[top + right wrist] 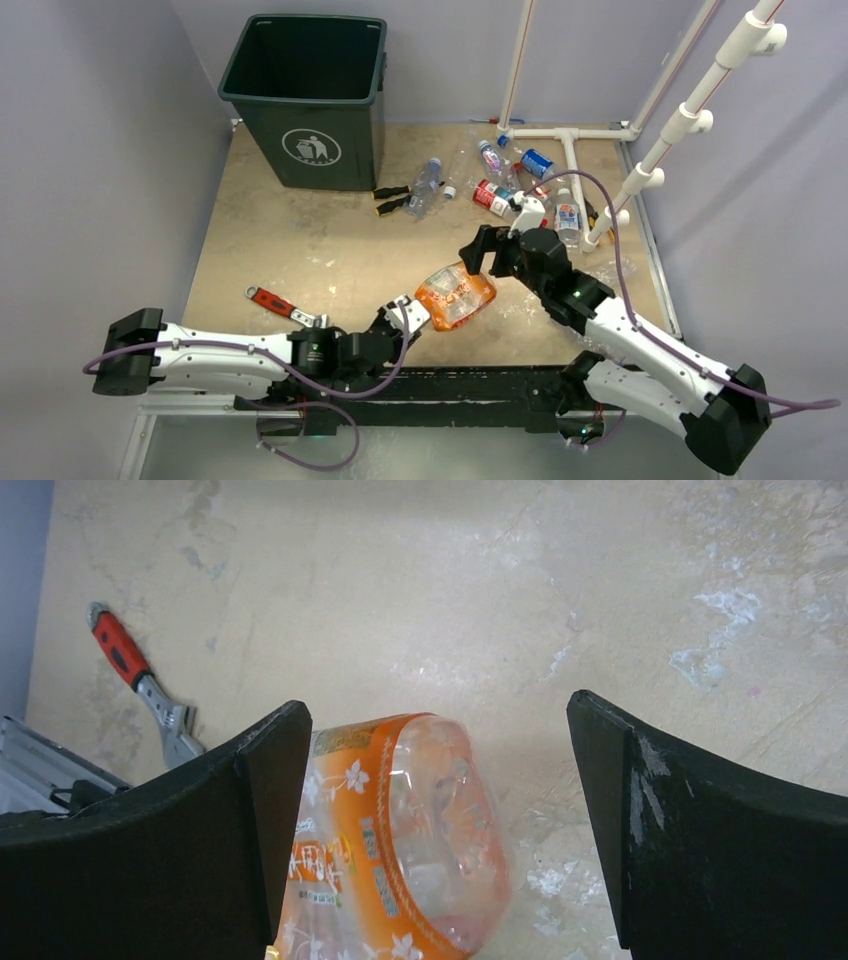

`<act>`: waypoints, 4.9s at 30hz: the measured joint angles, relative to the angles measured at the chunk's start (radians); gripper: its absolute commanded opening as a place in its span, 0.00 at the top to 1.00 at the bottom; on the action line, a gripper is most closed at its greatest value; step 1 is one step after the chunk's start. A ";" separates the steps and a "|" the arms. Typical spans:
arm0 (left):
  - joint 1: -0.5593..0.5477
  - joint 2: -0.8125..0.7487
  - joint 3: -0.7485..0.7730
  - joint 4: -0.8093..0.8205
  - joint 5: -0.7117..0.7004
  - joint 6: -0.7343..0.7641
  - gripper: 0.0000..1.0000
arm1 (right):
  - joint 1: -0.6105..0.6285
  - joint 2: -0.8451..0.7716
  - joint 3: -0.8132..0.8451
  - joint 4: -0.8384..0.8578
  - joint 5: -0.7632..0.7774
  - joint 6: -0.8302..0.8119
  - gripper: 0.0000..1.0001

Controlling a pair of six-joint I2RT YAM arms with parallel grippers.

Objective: Put the plastic bottles in the bin
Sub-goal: Place the plastic bottle at the center of the board, then pick up the plastic bottle at the center of the board.

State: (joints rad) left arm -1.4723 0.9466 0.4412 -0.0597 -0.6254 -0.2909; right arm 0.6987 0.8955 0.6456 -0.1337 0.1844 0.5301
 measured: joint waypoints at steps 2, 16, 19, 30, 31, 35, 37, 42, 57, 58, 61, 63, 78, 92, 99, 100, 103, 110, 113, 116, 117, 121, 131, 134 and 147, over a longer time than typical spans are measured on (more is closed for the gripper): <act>0.000 0.026 0.008 0.018 -0.004 0.026 1.00 | -0.003 0.032 0.000 0.008 -0.002 0.000 0.01; -0.001 0.300 0.045 0.097 -0.106 0.016 0.20 | -0.085 0.378 0.000 0.214 -0.050 0.023 0.01; -0.001 0.299 0.045 0.104 -0.127 -0.012 0.10 | -0.091 0.404 -0.004 0.238 -0.063 0.026 0.01; -0.001 0.010 0.035 0.095 -0.117 -0.140 0.07 | -0.091 0.465 -0.014 0.318 -0.124 0.029 0.02; -0.001 -0.027 0.027 0.110 -0.090 -0.158 0.09 | -0.091 0.473 -0.015 0.325 -0.126 0.030 0.02; -0.004 -0.011 0.018 0.165 0.079 -0.219 0.21 | -0.091 0.510 -0.014 0.354 -0.133 0.036 0.02; -0.026 0.085 0.029 0.176 0.151 -0.233 0.31 | -0.091 0.541 -0.006 0.361 -0.137 0.039 0.04; -0.098 0.359 0.050 0.185 0.250 -0.269 0.52 | -0.092 0.624 0.043 0.375 -0.153 0.045 0.10; 0.111 0.402 -0.087 0.401 0.239 -0.425 0.73 | -0.093 0.591 -0.056 0.450 -0.184 0.054 0.20; 0.126 0.393 -0.092 0.404 0.234 -0.426 0.73 | -0.093 0.572 -0.084 0.458 -0.185 0.061 0.20; 0.160 0.377 -0.092 0.421 0.229 -0.427 0.73 | -0.093 0.501 -0.166 0.467 -0.184 0.088 0.20; 0.185 0.378 -0.092 0.428 0.229 -0.428 0.74 | -0.096 0.456 -0.203 0.467 -0.184 0.104 0.20; 0.463 0.483 0.048 0.479 0.237 -0.424 0.70 | -0.074 0.197 -0.386 0.497 -0.233 0.291 0.13; 0.484 0.255 -0.044 0.440 0.202 -0.486 0.22 | -0.067 0.233 -0.234 0.365 -0.113 0.261 0.04; 0.497 0.375 0.025 0.471 0.254 -0.498 0.28 | -0.111 0.390 -0.199 0.399 -0.135 0.254 0.07; 0.501 0.399 0.035 0.483 0.267 -0.503 0.30 | -0.121 0.400 -0.199 0.402 -0.143 0.254 0.08; 0.510 0.467 0.053 0.521 0.312 -0.510 0.37 | -0.151 0.425 -0.200 0.427 -0.174 0.250 0.09; 0.515 0.555 0.053 0.623 0.363 -0.537 0.51 | -0.185 0.475 -0.239 0.534 -0.306 0.227 0.10; 0.525 0.587 0.052 0.670 0.378 -0.548 0.55 | -0.186 0.474 -0.256 0.564 -0.348 0.221 0.10; 0.535 0.618 0.050 0.712 0.390 -0.562 0.58 | -0.190 0.464 -0.276 0.583 -0.388 0.220 0.13; 0.536 0.624 0.047 0.726 0.393 -0.564 0.58 | -0.190 0.458 -0.284 0.587 -0.398 0.221 0.15; 0.543 0.638 0.008 0.795 0.403 -0.584 0.61 | -0.193 0.435 -0.321 0.626 -0.469 0.225 0.19; 0.545 0.662 -0.083 0.959 0.422 -0.629 0.63 | -0.201 0.437 -0.372 0.766 -0.605 0.266 0.51; 0.545 0.665 -0.112 1.005 0.430 -0.642 0.60 | -0.201 0.451 -0.386 0.810 -0.624 0.271 0.60; 0.542 0.248 -0.178 0.803 0.418 -0.644 0.22 | -0.200 -0.022 -0.432 0.723 -0.652 0.163 0.75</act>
State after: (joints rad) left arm -0.9306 1.1950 0.2630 0.7437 -0.2077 -0.9344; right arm 0.4984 0.8734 0.2134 0.5892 -0.4675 0.6926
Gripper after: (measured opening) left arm 0.721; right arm 0.688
